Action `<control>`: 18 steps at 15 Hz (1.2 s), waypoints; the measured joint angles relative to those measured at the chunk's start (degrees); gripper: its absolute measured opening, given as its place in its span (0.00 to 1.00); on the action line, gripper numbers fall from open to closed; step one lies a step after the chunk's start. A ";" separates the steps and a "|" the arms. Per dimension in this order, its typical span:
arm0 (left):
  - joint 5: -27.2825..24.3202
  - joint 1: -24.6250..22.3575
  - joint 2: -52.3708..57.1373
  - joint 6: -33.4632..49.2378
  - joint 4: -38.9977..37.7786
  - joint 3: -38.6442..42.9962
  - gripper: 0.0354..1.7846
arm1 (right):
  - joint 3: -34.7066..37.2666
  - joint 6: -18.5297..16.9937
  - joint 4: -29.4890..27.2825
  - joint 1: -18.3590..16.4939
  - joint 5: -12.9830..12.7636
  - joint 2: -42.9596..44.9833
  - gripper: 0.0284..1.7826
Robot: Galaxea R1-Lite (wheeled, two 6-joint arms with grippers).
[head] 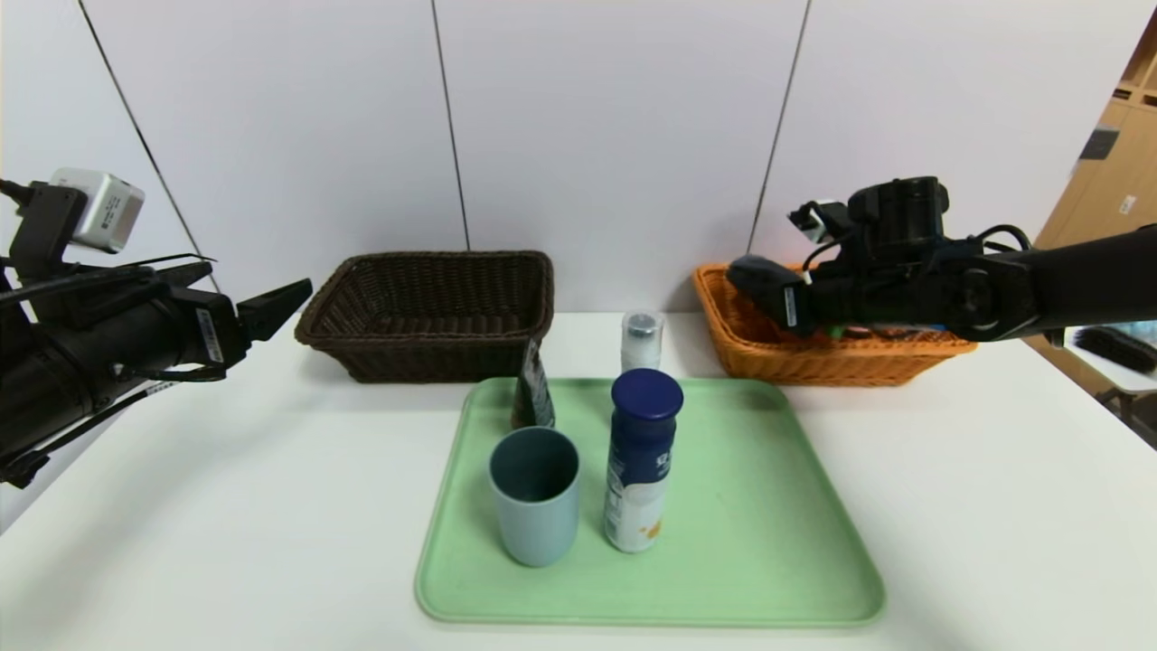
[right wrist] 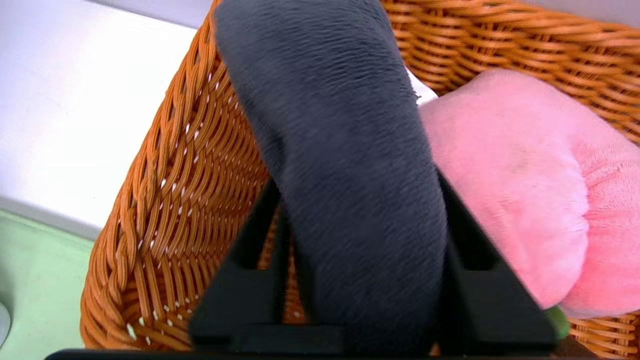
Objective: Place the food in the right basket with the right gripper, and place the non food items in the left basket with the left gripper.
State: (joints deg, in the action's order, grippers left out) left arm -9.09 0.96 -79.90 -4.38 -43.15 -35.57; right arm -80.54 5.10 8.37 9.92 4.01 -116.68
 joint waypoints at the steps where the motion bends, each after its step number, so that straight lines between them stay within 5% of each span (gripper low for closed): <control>1: 0.02 0.00 0.02 0.05 0.00 0.02 0.94 | 0.00 0.02 0.35 0.00 -0.35 -0.06 0.51; 6: 0.00 0.00 0.16 0.16 -0.01 0.51 0.94 | 0.01 -0.06 0.44 -0.04 -0.79 0.55 0.73; 12: 0.00 0.00 0.66 0.17 -0.11 1.21 0.94 | 1.63 -0.28 0.99 -0.01 -2.96 7.41 0.85; 18: 0.00 0.00 1.48 0.27 -0.09 2.01 0.94 | 17.12 -0.69 12.57 0.66 -3.52 19.57 0.91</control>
State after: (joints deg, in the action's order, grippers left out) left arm -9.09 0.96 -78.42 -4.11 -43.24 -33.56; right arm -63.43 4.40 20.94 10.58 0.49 -97.11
